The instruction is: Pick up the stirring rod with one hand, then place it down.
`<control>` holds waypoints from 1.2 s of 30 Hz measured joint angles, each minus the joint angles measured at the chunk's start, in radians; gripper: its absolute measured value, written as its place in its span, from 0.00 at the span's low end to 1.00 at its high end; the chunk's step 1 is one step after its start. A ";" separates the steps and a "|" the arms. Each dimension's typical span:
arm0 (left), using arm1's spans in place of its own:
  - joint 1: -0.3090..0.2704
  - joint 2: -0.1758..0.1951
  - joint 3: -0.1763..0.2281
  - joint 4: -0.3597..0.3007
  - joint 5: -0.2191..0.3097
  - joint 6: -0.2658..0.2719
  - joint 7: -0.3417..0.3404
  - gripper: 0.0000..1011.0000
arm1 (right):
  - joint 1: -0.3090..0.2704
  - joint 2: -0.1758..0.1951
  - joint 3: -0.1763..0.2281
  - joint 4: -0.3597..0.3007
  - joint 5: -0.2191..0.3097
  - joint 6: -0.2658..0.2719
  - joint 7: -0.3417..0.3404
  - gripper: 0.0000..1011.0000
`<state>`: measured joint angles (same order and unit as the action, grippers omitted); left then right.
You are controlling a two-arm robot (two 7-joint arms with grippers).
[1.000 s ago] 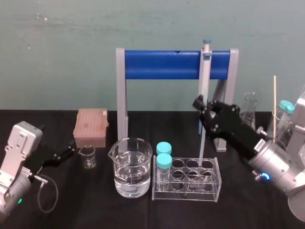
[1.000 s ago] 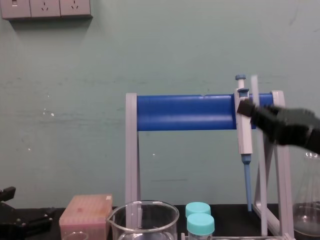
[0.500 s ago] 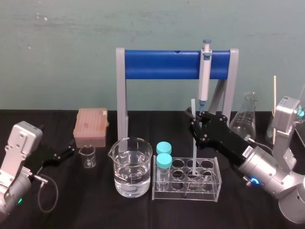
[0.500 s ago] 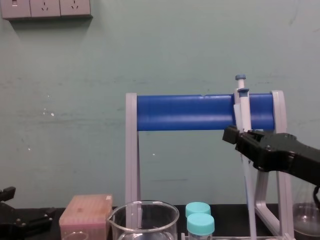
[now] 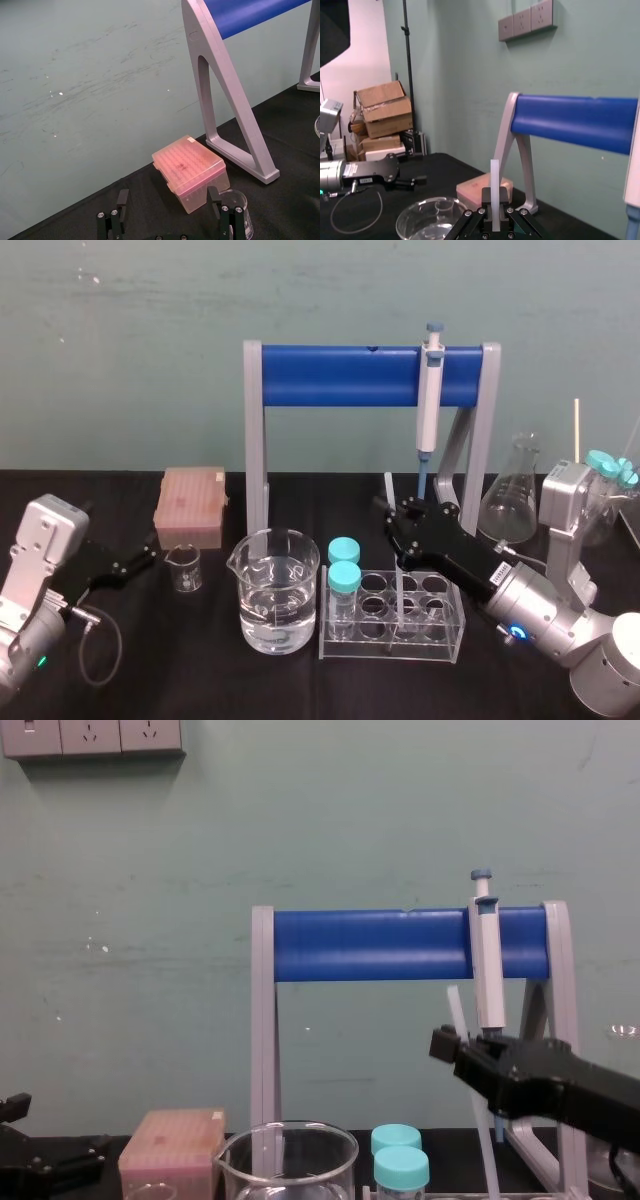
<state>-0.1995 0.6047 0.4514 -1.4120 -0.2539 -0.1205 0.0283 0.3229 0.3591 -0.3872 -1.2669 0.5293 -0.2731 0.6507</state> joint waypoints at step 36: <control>0.000 0.000 0.000 0.000 0.000 0.000 0.000 0.99 | -0.015 -0.005 -0.006 0.024 -0.028 0.033 -0.028 0.07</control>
<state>-0.1995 0.6047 0.4514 -1.4120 -0.2539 -0.1205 0.0283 0.3078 0.3537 -0.3936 -1.2428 0.5011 -0.2404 0.6232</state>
